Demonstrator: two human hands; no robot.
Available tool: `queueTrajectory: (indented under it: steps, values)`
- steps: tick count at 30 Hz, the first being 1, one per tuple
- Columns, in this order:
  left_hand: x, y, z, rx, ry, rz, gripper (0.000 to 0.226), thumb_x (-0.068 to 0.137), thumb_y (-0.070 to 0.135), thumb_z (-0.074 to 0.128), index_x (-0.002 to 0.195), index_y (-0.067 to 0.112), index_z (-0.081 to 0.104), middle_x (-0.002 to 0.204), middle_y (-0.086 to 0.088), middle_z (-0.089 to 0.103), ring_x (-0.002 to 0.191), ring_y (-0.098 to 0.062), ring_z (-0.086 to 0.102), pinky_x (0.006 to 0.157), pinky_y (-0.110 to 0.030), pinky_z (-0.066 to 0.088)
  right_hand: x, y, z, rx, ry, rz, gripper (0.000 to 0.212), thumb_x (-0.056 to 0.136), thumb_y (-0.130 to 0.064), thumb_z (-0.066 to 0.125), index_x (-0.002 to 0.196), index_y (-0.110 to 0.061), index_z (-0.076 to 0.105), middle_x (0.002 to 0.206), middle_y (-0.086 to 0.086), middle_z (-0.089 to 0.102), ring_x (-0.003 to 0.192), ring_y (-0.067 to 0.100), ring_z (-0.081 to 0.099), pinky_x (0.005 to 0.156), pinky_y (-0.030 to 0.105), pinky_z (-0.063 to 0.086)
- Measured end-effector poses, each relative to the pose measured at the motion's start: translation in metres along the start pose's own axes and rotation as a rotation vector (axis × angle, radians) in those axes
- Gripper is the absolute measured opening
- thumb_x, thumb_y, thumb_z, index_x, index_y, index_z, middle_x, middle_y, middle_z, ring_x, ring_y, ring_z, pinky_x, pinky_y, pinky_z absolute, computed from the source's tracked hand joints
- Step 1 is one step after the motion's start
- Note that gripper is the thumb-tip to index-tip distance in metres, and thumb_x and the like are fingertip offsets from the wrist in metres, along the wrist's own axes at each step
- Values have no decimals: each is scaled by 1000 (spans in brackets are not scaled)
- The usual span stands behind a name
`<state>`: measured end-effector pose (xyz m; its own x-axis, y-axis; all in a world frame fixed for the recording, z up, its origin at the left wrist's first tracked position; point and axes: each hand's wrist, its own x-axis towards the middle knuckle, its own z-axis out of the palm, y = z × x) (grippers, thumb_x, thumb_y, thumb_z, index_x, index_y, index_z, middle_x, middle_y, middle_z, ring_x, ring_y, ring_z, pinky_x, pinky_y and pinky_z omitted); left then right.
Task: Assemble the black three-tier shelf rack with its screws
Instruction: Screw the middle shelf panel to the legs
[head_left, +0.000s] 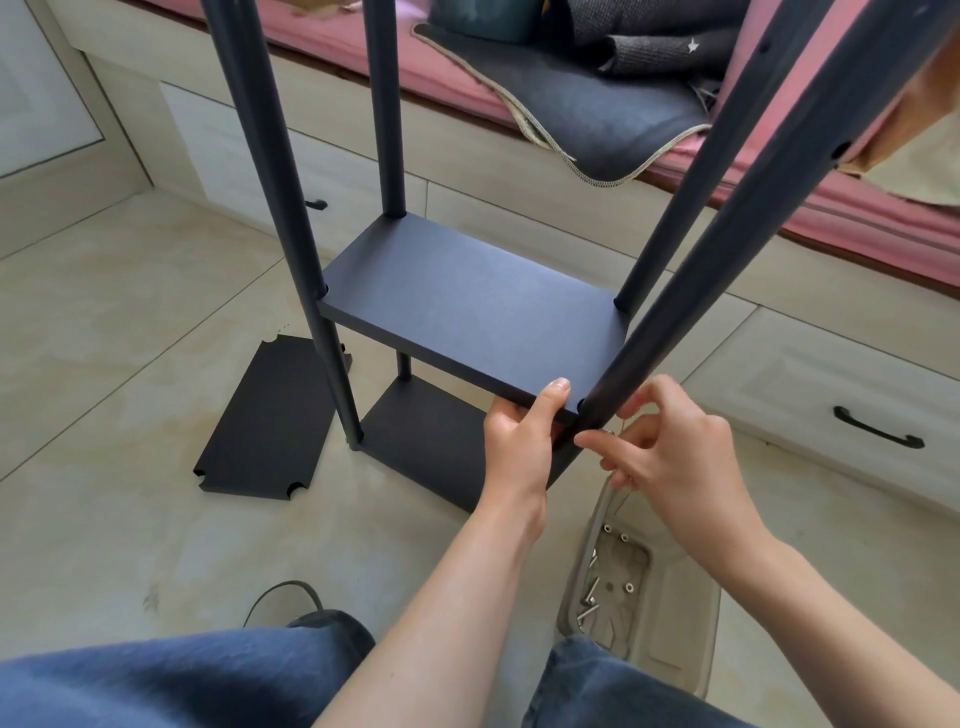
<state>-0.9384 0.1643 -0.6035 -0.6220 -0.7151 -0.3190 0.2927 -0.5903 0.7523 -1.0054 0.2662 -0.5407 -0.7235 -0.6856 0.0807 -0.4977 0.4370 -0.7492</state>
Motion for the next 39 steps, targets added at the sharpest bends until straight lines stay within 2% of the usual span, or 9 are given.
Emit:
queueTrajectory:
  steps: [3,5,8,14,23,26,34,39]
  values:
    - [0,0,0,-20,9,4,24,91,19,73,113,17,67,105,-1,77,104,-22,73,96,-39,57,-1,0,1,-31,-1,42,34,76,-38,82,70,-13,60,53,-6,67,42,10,61,48,18,48]
    - [0,0,0,-23,12,4,31,85,25,76,115,18,67,105,0,77,104,-21,73,93,-36,58,-2,0,2,-18,-43,54,31,82,-37,77,67,-12,65,53,-8,68,44,7,62,51,15,47]
    - [2,-2,-1,-13,11,-2,25,90,23,75,113,18,67,98,5,78,99,-18,74,86,-30,60,-5,3,1,22,-77,81,28,87,-33,73,69,-12,68,57,-8,70,49,7,65,56,17,49]
    - [2,-2,-1,-6,4,-7,19,93,21,72,111,18,67,95,4,77,96,-21,75,87,-36,61,-8,9,4,67,-53,123,22,86,-26,75,70,-13,66,59,-6,71,52,9,66,61,28,49]
    - [2,-2,0,1,16,-2,25,90,23,74,114,16,67,100,0,76,103,-26,72,98,-48,57,-11,9,8,49,6,43,24,85,-25,77,71,-10,64,56,-6,69,46,10,63,52,18,49]
    - [1,-1,0,-2,22,-5,19,93,20,72,111,17,68,99,2,77,103,-24,73,100,-47,56,-12,7,9,26,28,0,27,84,-28,77,69,-11,63,55,-8,68,43,8,61,50,14,45]
    - [0,0,0,-2,16,-14,16,93,20,71,109,17,68,99,1,77,104,-24,73,97,-42,58,-5,7,13,43,42,-19,28,82,-25,80,68,-11,61,56,-8,68,45,8,63,51,13,44]
    - [-1,0,0,-14,18,-19,17,93,21,72,108,15,67,96,0,75,104,-26,72,95,-38,58,-3,7,12,208,-3,69,26,82,-24,78,70,-5,65,57,1,70,46,15,64,49,19,47]
